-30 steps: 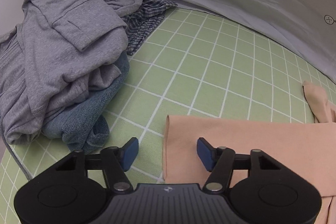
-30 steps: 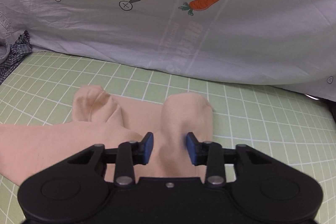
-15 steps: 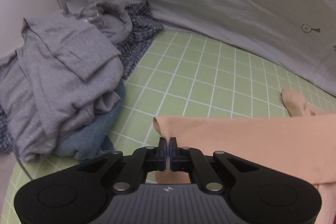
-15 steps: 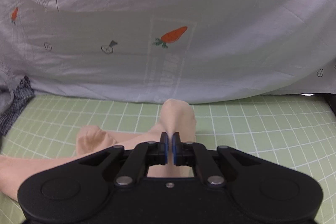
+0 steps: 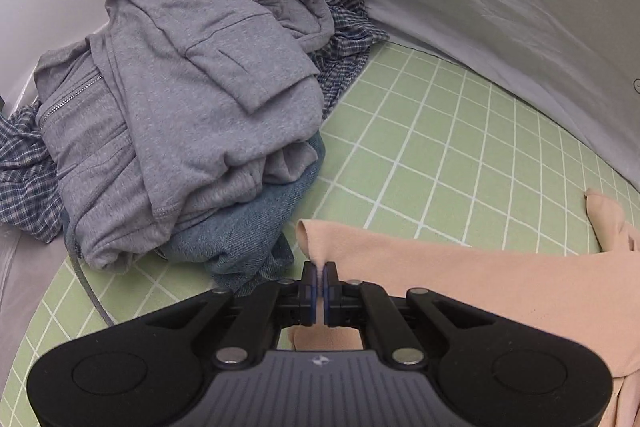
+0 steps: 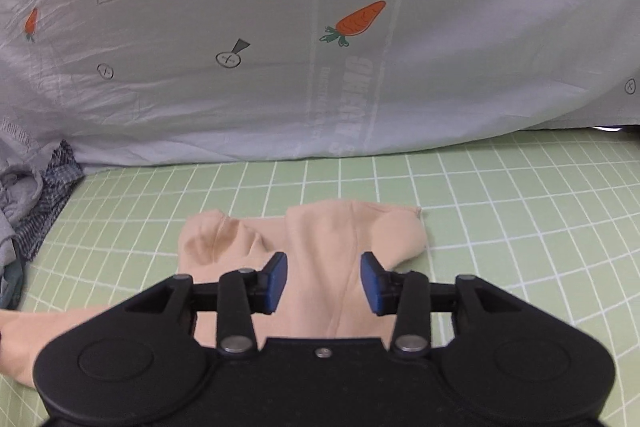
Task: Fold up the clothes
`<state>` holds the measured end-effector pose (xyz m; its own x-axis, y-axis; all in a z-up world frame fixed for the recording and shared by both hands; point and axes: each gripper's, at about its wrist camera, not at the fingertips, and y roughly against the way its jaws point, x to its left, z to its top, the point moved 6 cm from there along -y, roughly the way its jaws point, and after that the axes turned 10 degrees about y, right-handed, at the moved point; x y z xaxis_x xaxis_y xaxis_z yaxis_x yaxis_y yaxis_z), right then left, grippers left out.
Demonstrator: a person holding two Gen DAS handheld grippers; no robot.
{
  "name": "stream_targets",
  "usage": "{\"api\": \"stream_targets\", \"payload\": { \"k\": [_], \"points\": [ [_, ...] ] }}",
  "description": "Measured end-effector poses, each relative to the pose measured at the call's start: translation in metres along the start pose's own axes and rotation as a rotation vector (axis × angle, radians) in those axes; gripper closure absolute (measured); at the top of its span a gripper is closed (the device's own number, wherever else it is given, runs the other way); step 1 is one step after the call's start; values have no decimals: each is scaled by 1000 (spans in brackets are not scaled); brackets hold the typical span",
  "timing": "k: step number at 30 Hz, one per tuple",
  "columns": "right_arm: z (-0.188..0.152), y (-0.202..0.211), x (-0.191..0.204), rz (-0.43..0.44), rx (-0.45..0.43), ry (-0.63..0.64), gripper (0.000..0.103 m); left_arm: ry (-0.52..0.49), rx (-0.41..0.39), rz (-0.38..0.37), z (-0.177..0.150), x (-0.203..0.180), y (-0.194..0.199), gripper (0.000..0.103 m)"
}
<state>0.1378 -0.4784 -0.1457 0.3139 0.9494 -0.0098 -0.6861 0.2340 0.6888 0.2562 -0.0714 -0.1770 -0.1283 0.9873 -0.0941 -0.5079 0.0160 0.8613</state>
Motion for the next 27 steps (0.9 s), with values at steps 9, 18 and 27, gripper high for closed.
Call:
{"api": "stream_targets", "payload": {
  "k": [9,18,27],
  "points": [
    [-41,-11,-1,8,127,-66,56,-13,8,-31,2,-8,1,99],
    [-64,43,-28,-94,132,-129,36,-118,23,-232,-19,-80,38,99],
    [-133,115,-48,-213,186,-143,28,-409,134,-530,-120,-194,104,84]
  ]
}}
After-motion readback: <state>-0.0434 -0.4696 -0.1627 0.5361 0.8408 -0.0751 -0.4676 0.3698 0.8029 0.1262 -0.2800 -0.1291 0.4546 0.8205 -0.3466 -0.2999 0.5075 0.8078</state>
